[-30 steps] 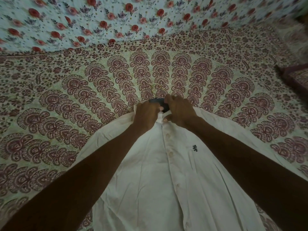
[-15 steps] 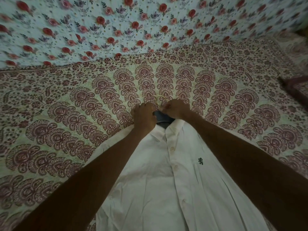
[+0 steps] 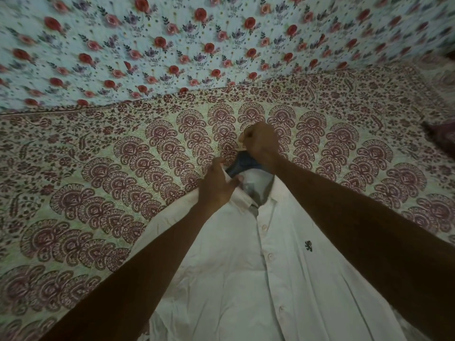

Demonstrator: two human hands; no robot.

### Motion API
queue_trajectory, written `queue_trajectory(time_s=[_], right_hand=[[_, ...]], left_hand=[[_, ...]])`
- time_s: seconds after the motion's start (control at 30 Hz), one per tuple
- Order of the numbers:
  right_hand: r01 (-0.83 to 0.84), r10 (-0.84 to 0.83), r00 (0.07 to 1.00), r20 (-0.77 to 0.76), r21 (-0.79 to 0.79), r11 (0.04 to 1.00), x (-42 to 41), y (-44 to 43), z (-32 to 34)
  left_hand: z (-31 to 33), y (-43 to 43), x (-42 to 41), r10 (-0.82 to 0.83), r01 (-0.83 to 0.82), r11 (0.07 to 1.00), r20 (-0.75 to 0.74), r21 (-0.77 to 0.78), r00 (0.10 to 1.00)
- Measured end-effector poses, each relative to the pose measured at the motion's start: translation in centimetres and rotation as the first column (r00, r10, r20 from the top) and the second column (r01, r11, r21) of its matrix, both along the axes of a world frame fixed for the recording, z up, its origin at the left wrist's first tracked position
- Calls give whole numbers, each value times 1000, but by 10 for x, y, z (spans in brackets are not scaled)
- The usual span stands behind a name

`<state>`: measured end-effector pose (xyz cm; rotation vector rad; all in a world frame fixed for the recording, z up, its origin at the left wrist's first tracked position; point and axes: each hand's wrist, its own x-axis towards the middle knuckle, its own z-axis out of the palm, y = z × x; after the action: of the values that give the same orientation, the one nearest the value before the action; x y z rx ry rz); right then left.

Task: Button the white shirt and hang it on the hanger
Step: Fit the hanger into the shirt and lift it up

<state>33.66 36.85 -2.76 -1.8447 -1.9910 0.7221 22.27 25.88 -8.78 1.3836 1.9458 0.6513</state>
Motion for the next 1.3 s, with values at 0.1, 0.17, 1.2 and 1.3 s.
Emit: queue_trajectory(time_s=[0.1,0.17,1.2,1.3], right_hand=[[-65,65,998,6,-2,998,8,-6,1],[-85,85,996,15,5,996,13,-4,-2],[-486,492,859,139,-81,870,82,-81,102],[-482,465,857,223,22,876,91,-112,155]], left_hand=[[6,1,-8,-110,120,987,95,-104,989],[9,1,-15,-183,199,970,117,-138,976],[115,-56,-12,-198,200,978,33,-51,980],[173,-82,-2,-190,190,982,-14,1,982]])
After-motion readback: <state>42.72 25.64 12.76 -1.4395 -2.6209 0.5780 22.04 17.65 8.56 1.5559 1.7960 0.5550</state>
